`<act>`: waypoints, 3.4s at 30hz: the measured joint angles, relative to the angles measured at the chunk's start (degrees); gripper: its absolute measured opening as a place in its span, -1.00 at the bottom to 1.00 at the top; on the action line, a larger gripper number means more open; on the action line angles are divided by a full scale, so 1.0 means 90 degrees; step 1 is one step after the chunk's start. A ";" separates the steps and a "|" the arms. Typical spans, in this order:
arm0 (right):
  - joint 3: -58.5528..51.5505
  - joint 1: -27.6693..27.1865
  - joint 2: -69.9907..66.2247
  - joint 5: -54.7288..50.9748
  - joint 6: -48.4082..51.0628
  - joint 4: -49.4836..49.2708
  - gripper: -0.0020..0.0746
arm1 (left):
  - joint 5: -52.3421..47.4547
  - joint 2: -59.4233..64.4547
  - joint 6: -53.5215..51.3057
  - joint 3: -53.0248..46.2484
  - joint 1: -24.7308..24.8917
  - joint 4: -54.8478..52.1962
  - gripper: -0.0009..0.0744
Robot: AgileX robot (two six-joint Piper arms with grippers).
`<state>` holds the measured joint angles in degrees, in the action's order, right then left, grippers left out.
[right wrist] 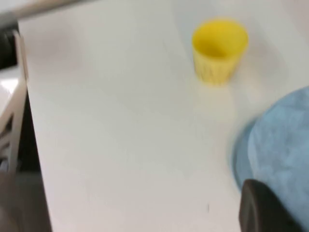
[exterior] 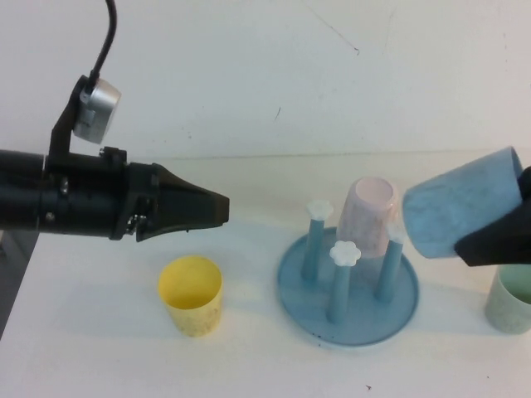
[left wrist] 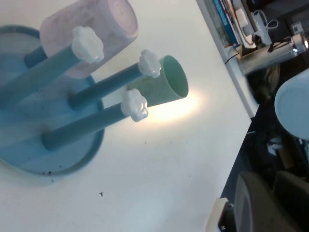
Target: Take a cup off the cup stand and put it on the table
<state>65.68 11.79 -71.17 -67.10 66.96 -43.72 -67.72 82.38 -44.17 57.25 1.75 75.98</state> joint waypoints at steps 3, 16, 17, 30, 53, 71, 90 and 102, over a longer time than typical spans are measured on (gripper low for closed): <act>0.0220 0.0096 -0.0045 -0.0257 -0.0844 0.0864 -0.82 | -0.0024 0.0000 -0.0395 0.0000 0.0000 -0.0130 -0.90; 0.0265 0.2346 -0.1441 -0.0380 -0.3492 0.4373 -0.83 | 0.0340 -0.0200 -0.0324 0.0000 0.0000 -0.1702 -0.97; 0.0265 0.2406 -0.1604 -0.0380 -0.3602 0.4454 -0.83 | 0.0421 -0.0293 -0.0245 0.0000 0.0000 -0.1901 -0.97; 0.0265 0.2475 -0.3310 -0.0222 -0.4876 0.5338 -0.83 | 0.1160 -0.2005 0.0978 0.0000 0.0000 -0.4083 -0.98; -0.0566 0.2485 -0.3558 0.0870 -0.5427 0.5229 -0.66 | 0.1506 -0.2247 0.1569 0.0000 0.0000 -0.4706 -0.98; -0.0176 0.2485 -0.2318 0.0325 -0.5535 0.4913 -0.08 | 0.1947 -0.2536 0.1583 0.0000 0.0000 -0.4751 -0.98; -0.1917 0.2485 0.3041 0.2869 -0.4109 0.2727 -0.81 | 0.2948 -0.6850 0.3046 -0.2791 0.0000 -0.5729 -0.98; -0.4710 0.2485 0.5626 0.5117 0.0448 -0.2278 -0.84 | 0.3737 -0.9186 0.3391 -0.4656 0.0000 -0.5681 -0.98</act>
<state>23.29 34.16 -20.54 -21.05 70.99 -64.22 -34.09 -0.29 -13.66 15.34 1.75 24.85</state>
